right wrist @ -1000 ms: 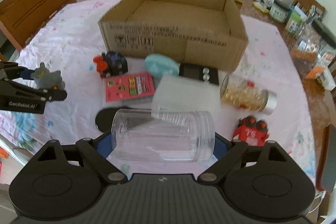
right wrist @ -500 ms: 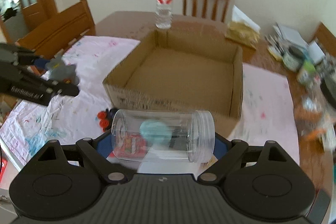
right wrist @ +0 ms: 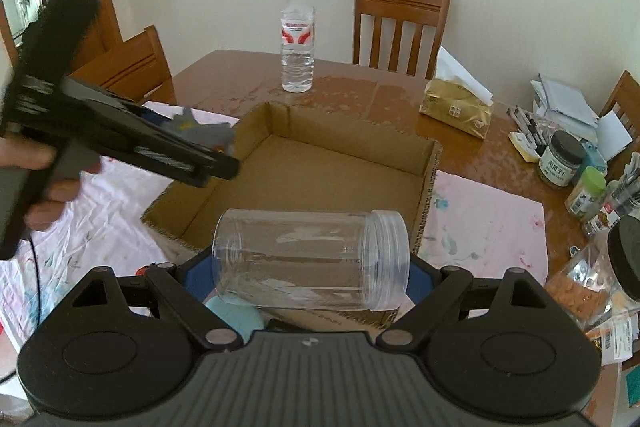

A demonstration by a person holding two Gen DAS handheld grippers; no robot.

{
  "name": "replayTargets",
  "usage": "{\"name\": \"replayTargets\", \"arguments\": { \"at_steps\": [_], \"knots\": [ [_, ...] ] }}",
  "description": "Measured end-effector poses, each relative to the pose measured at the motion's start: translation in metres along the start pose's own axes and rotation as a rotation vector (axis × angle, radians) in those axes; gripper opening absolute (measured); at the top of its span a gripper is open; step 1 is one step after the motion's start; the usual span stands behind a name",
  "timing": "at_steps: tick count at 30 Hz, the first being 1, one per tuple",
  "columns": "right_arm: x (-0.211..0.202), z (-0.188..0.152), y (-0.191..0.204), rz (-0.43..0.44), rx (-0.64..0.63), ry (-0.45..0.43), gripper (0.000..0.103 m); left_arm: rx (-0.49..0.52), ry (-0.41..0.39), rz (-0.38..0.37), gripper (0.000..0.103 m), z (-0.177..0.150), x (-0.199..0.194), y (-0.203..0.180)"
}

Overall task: Organize rigid objects
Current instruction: 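Carry the cat and jar into the cardboard box while the left tool releases the cat, then lower the clear jar into the box and open the right tool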

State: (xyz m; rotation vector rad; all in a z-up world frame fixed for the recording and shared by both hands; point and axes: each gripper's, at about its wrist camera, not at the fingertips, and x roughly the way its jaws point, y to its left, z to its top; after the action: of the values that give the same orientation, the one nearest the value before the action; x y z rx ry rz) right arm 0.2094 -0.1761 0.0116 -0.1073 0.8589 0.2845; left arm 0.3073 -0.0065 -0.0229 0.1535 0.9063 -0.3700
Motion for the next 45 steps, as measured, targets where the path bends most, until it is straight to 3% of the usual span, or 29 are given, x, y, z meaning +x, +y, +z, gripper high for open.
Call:
{"name": "replayTargets", "arguments": {
  "at_steps": [7,9,11,13,17,27,32,42,45],
  "knots": [
    [0.011,0.003,-0.016,-0.006,0.001,0.019,0.093,-0.049,0.05,0.044,0.073,0.016,0.049,0.0],
    [0.013,0.004,-0.019,-0.007,0.004,0.022,0.093,-0.056,0.031,0.061,0.075,0.023,0.056,0.002],
    [0.015,0.006,-0.022,-0.008,0.006,0.024,0.093,-0.06,-0.011,0.099,0.085,0.029,0.058,0.001],
    [0.017,0.007,-0.023,-0.011,0.009,0.026,0.093,-0.057,-0.053,0.138,0.088,0.034,0.056,0.001],
    [0.022,0.011,-0.026,-0.011,0.005,0.029,0.093,-0.084,-0.077,0.138,0.092,0.032,0.043,0.007],
    [0.043,0.029,-0.031,-0.006,-0.014,0.038,0.093,-0.131,-0.104,0.127,0.097,-0.015,-0.017,0.025],
    [0.062,0.045,-0.034,-0.003,-0.027,0.049,0.093,-0.175,-0.131,0.162,0.1,-0.049,-0.046,0.031],
    [0.11,0.089,-0.036,-0.033,-0.044,0.058,0.094,-0.233,-0.05,0.206,0.1,-0.1,-0.056,0.032],
    [0.12,0.097,-0.036,-0.044,-0.04,0.052,0.103,-0.24,-0.049,0.218,0.1,-0.106,-0.06,0.034]
  ]
}}
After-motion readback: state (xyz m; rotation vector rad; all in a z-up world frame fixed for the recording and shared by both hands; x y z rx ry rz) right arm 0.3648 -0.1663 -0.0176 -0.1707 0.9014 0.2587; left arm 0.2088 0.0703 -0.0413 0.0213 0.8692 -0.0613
